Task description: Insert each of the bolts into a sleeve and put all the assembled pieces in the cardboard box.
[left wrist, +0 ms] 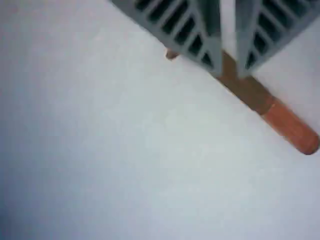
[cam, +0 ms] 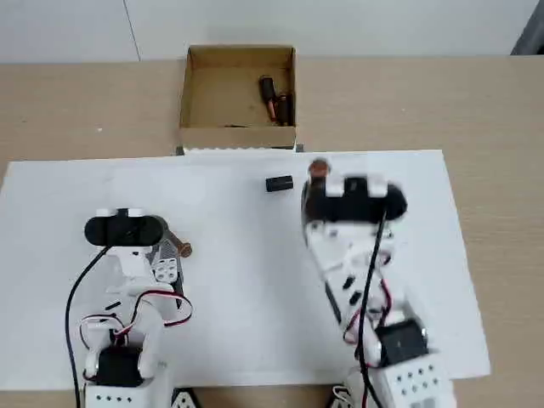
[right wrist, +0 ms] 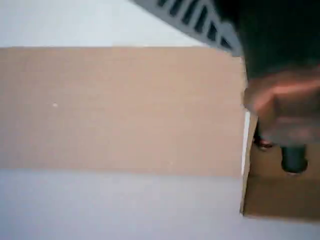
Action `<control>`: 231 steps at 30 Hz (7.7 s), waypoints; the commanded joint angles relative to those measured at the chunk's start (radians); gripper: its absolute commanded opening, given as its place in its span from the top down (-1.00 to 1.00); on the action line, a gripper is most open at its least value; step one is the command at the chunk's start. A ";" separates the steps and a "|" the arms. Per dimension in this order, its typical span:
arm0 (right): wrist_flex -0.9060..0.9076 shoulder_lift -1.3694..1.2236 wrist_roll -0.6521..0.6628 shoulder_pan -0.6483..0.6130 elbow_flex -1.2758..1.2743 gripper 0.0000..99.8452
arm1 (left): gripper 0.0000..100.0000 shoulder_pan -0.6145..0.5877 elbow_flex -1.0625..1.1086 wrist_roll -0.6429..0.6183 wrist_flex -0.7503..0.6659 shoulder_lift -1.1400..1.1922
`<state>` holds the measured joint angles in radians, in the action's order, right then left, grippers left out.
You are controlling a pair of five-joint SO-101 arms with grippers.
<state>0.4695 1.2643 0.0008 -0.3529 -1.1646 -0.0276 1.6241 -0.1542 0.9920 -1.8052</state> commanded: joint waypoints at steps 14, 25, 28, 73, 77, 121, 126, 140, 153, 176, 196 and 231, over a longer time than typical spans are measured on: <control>-0.044 -1.241 -0.015 0.002 1.096 0.99 | 0.99 -0.005 0.025 0.002 -0.005 -0.011; -0.036 -1.779 -0.008 -0.001 1.657 0.99 | 0.99 -0.005 0.025 0.002 -0.006 -0.011; -0.038 -1.865 -0.006 0.001 1.729 0.99 | 0.99 -0.005 0.025 0.002 -0.006 -0.011; 0.908 -1.603 0.114 -0.030 1.784 0.96 | 0.99 -0.005 0.025 0.002 -0.006 -0.011; 1.021 -1.600 0.256 -0.030 1.784 0.96 | 0.99 -0.005 0.025 0.002 -0.006 -0.011; 0.918 -1.897 1.091 -0.030 1.784 0.71 | 0.99 -0.005 0.025 0.002 -0.006 -0.011; 0.892 -1.936 1.092 -0.031 1.784 0.71 | 0.99 -0.005 0.025 0.002 -0.006 -0.011; 0.880 -2.023 1.120 -0.039 1.784 0.80 | 0.99 -0.005 0.025 0.002 -0.006 -0.011; 0.920 -1.834 0.893 -0.064 1.786 1.00 | 0.99 -0.005 0.025 0.002 -0.006 -0.011; 1.251 -1.133 0.173 0.205 1.465 0.99 | 0.99 0.002 0.024 0.006 -0.005 -0.011; 1.224 -0.466 0.127 0.708 0.689 0.99 | 0.99 -0.124 -0.292 0.112 0.147 0.087; 1.194 -0.321 0.120 0.723 0.601 0.99 | 0.98 -0.060 -1.290 -0.548 0.554 1.659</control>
<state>1.6847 0.9252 0.1327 0.3621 -0.5677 -0.0905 0.3905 -0.6928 1.5428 -0.2140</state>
